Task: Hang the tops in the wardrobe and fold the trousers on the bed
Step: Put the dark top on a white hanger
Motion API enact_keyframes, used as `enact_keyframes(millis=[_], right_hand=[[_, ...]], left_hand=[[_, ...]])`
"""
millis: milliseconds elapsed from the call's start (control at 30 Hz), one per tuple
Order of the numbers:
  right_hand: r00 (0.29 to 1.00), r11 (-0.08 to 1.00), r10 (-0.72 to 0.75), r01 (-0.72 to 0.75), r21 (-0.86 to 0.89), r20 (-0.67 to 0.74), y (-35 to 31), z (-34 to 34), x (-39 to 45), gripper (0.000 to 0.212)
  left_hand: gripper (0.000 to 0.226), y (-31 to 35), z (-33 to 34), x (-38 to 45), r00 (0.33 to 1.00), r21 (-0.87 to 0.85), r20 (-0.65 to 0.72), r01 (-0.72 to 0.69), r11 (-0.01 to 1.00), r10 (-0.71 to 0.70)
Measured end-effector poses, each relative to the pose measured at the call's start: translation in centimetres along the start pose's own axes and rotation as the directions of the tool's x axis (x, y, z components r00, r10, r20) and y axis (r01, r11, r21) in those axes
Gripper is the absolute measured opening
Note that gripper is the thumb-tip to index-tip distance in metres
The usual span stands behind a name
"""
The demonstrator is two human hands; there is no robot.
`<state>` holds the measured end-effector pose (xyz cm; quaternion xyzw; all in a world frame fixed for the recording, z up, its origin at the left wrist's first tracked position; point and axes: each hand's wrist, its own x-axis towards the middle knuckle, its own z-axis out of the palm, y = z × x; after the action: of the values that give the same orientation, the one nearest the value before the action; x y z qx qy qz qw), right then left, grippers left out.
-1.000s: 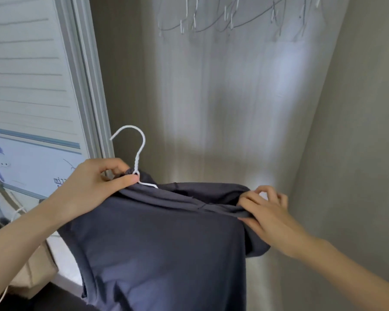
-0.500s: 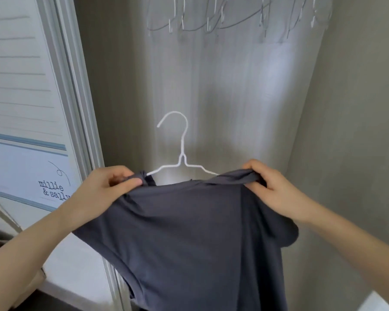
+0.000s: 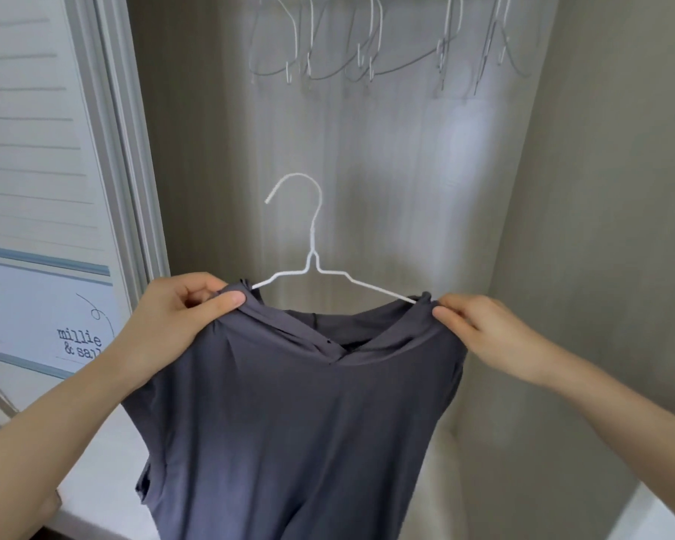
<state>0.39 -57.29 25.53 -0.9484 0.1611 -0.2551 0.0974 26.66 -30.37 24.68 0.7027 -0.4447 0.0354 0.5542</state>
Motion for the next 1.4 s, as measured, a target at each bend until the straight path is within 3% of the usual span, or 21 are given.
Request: enact_keyframes(millis=[100,300,367,500,600,667,733,867,933,1033,1133,1200,1267,1400], right_hand=[[0.996,0.994,-0.067,0.062,0.085,0.065,-1.5,0.5,-0.1,0.033],[0.997,0.921,0.044,-0.067,0.385,0.070,-2.6,-0.6,-0.1,0.039],[0.985,0.844,0.141,-0.170,0.509,0.095,-2.3,-1.3,-0.5,0.039],[0.923,0.646,0.244,-0.383,0.660,0.297,-1.9,-2.6,-1.3,0.029],[0.887,0.510,0.341,-0.452,0.731,0.311,-2.2,-3.0,-1.7,0.030],[0.860,0.480,0.415,-0.484,0.732,0.296,-2.9,-3.6,-1.7,0.028],[0.814,0.440,0.494,-0.537,0.720,0.306,-3.5,-4.4,-1.5,0.026],[0.716,0.312,0.638,-0.576,0.756,0.282,-5.0,-6.6,0.4,0.017],[0.690,0.313,0.693,-0.548,0.776,0.208,-5.9,-7.7,1.6,0.013],[0.623,0.366,0.781,-0.502,0.784,0.034,-6.7,-9.2,3.2,0.016],[0.594,0.436,0.800,-0.476,0.764,-0.085,-6.9,-10.3,4.1,0.030],[0.524,0.485,0.827,-0.485,0.728,-0.202,-6.8,-11.2,4.8,0.031],[0.488,0.515,0.829,-0.472,0.716,-0.274,-6.6,-12.3,5.6,0.030],[0.497,0.627,0.766,-0.440,0.643,-0.407,-7.1,-15.2,6.9,0.032]], left_hand=[[0.023,0.6,0.7,-0.3,0.994,0.039,0.078,-0.073,0.997,0.070],[0.020,-0.2,-0.7,0.6,0.976,0.063,0.185,-0.130,0.989,0.117],[0.029,-1.1,-1.7,1.1,0.986,0.018,0.147,-0.085,0.996,0.082],[0.017,-2.5,-1.5,2.8,0.983,0.059,0.177,-0.052,0.997,0.041],[0.018,-3.1,0.7,4.1,0.993,0.146,0.121,-0.024,0.989,0.007],[0.031,-3.1,2.6,5.0,0.993,0.254,0.117,-0.024,0.967,-0.006],[0.047,-2.2,4.8,5.6,0.977,0.281,0.211,-0.033,0.959,-0.028],[0.053,2.2,9.8,5.3,0.848,-0.004,0.529,-0.038,0.999,0.034],[0.058,5.1,12.2,4.8,0.769,-0.134,0.631,-0.020,0.991,0.101],[0.090,9.2,15.1,3.7,0.660,-0.285,0.730,0.055,0.957,0.179],[0.118,12.2,17.9,2.6,0.594,-0.374,0.759,0.064,0.925,0.265],[0.127,13.7,19.7,2.0,0.616,-0.412,0.715,-0.013,0.911,0.332],[0.127,14.6,21.1,1.6,0.702,-0.387,0.620,-0.118,0.915,0.352],[0.088,14.9,22.9,2.8,0.842,-0.182,0.371,-0.348,0.920,0.392]])
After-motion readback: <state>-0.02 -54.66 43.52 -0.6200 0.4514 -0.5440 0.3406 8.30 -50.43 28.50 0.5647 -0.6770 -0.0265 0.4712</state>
